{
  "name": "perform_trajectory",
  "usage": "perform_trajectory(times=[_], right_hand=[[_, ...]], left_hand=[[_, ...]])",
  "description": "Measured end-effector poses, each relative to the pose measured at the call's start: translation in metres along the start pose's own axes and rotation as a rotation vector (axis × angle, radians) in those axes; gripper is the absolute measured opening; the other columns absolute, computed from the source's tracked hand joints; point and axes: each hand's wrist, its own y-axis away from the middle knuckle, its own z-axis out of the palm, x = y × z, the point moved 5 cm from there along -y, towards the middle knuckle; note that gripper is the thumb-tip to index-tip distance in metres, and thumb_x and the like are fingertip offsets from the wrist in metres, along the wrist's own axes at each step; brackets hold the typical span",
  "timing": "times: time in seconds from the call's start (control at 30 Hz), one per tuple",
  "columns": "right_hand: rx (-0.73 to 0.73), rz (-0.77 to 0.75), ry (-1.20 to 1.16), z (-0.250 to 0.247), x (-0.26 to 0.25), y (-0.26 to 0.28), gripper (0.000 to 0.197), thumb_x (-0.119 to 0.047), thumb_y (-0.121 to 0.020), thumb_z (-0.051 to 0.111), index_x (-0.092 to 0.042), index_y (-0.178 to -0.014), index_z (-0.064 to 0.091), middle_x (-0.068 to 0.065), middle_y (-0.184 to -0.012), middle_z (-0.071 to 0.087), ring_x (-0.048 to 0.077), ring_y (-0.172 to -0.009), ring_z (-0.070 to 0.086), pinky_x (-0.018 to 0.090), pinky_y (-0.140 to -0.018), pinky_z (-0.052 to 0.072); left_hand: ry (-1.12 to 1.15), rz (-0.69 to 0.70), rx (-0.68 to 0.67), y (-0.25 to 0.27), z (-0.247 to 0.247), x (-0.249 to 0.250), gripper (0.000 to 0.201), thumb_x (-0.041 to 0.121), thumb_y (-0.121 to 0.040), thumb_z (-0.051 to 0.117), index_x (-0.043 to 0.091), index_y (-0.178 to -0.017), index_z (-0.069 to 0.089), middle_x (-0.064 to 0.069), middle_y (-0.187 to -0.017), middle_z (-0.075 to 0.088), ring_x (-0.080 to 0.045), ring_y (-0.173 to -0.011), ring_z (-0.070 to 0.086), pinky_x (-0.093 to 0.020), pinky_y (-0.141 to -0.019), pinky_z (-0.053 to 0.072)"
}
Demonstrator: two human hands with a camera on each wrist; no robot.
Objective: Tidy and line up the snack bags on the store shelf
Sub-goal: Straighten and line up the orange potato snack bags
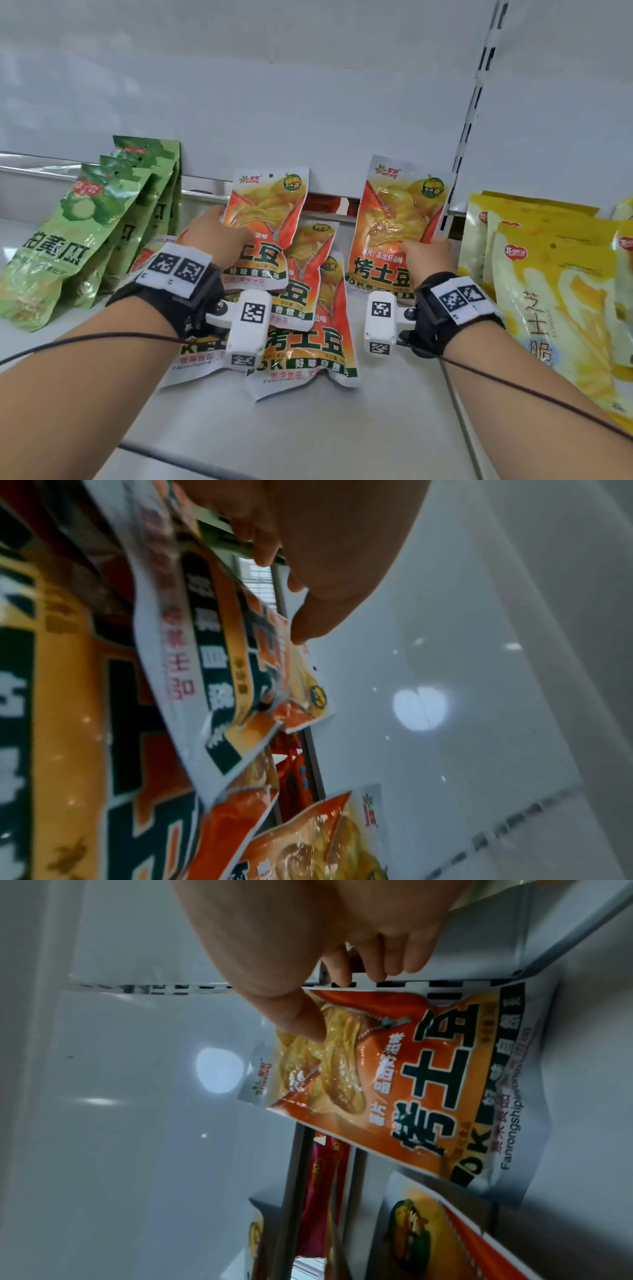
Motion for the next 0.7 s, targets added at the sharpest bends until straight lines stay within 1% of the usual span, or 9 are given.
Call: perform_trajectory(times=[0.07, 0.13, 0.23, 0.33, 0.4, 0.47, 0.57, 0.6, 0.7], right_hand=[[0.009, 0.028, 0.001, 0.000, 0.005, -0.007, 0.057, -0.021, -0.078, 0.063, -0.010, -0.128, 0.039, 0.011, -0.115, 0.059, 0.029, -0.093, 0.061, 0.041, -0.079, 0.052], [-0.004, 0.046, -0.032, 0.002, 0.009, -0.013, 0.062, -0.019, -0.081, 0.063, -0.007, -0.134, 0.033, 0.009, -0.110, 0.059, 0.025, -0.084, 0.059, 0.036, -0.068, 0.050], [-0.024, 0.053, -0.088, 0.000, 0.013, -0.018, 0.061, -0.020, -0.081, 0.066, -0.006, -0.132, 0.037, 0.010, -0.106, 0.060, 0.025, -0.082, 0.061, 0.037, -0.072, 0.052], [0.001, -0.054, -0.165, -0.006, 0.009, -0.020, 0.012, -0.017, -0.085, 0.063, -0.021, -0.091, 0.053, 0.007, -0.097, 0.064, 0.018, -0.074, 0.062, 0.029, -0.061, 0.049], [-0.026, -0.118, -0.150, -0.010, 0.005, -0.018, 0.014, -0.021, -0.092, 0.054, -0.025, -0.079, 0.053, 0.004, -0.091, 0.064, 0.014, -0.071, 0.060, 0.026, -0.059, 0.044], [-0.021, -0.147, -0.149, -0.015, 0.000, -0.014, 0.018, -0.028, -0.095, 0.049, -0.026, -0.080, 0.058, 0.008, -0.095, 0.067, 0.023, -0.082, 0.064, 0.032, -0.072, 0.049], [-0.036, -0.183, -0.281, -0.025, -0.006, -0.007, 0.017, -0.030, -0.094, 0.050, -0.028, -0.084, 0.063, 0.009, -0.100, 0.070, 0.030, -0.096, 0.065, 0.045, -0.088, 0.052], [-0.054, -0.200, -0.325, -0.029, -0.008, -0.005, 0.017, -0.030, -0.093, 0.051, -0.027, -0.085, 0.065, 0.005, -0.096, 0.072, 0.026, -0.093, 0.067, 0.044, -0.083, 0.054], [-0.144, -0.265, -0.452, -0.041, -0.017, 0.005, 0.019, -0.024, -0.094, 0.052, -0.025, -0.083, 0.068, -0.007, -0.073, 0.073, 0.011, -0.068, 0.071, 0.024, -0.054, 0.054]], left_hand=[[0.037, 0.110, 0.029, 0.002, 0.004, 0.014, 0.054, 0.029, -0.084, 0.063, 0.027, -0.136, 0.048, -0.001, -0.126, 0.056, -0.006, -0.075, 0.054, -0.023, -0.063, 0.044], [0.102, 0.166, 0.018, 0.004, 0.011, 0.027, 0.032, 0.028, -0.084, 0.062, 0.031, -0.116, 0.059, 0.011, -0.100, 0.059, 0.000, -0.062, 0.050, -0.019, -0.050, 0.036], [0.187, 0.232, -0.059, 0.008, 0.025, 0.046, 0.006, 0.030, -0.086, 0.060, 0.035, -0.088, 0.063, 0.014, -0.087, 0.063, -0.004, -0.064, 0.055, -0.023, -0.056, 0.043], [0.245, 0.269, -0.152, 0.014, 0.043, 0.059, 0.011, 0.028, -0.088, 0.060, 0.036, -0.082, 0.064, 0.015, -0.084, 0.064, -0.004, -0.071, 0.058, -0.022, -0.063, 0.047], [0.281, 0.293, -0.213, 0.020, 0.054, 0.067, 0.013, 0.027, -0.088, 0.061, 0.036, -0.079, 0.064, 0.016, -0.080, 0.062, 0.003, -0.063, 0.056, -0.015, -0.057, 0.048], [0.334, 0.280, -0.296, 0.025, 0.066, 0.074, 0.012, 0.024, -0.089, 0.062, 0.034, -0.083, 0.064, 0.011, -0.082, 0.064, -0.003, -0.069, 0.062, -0.021, -0.070, 0.056], [0.402, 0.254, -0.373, 0.032, 0.081, 0.085, 0.016, 0.029, -0.089, 0.063, 0.027, -0.105, 0.062, 0.005, -0.100, 0.064, -0.020, -0.099, 0.063, -0.045, -0.095, 0.051], [0.415, 0.252, -0.363, 0.034, 0.085, 0.088, 0.031, 0.037, -0.086, 0.063, 0.026, -0.115, 0.059, 0.005, -0.106, 0.063, -0.019, -0.105, 0.060, -0.046, -0.097, 0.049], [0.471, 0.224, -0.346, 0.042, 0.094, 0.099, 0.074, 0.063, -0.070, 0.057, 0.026, -0.133, 0.049, 0.006, -0.121, 0.060, -0.016, -0.112, 0.057, -0.043, -0.101, 0.045]])
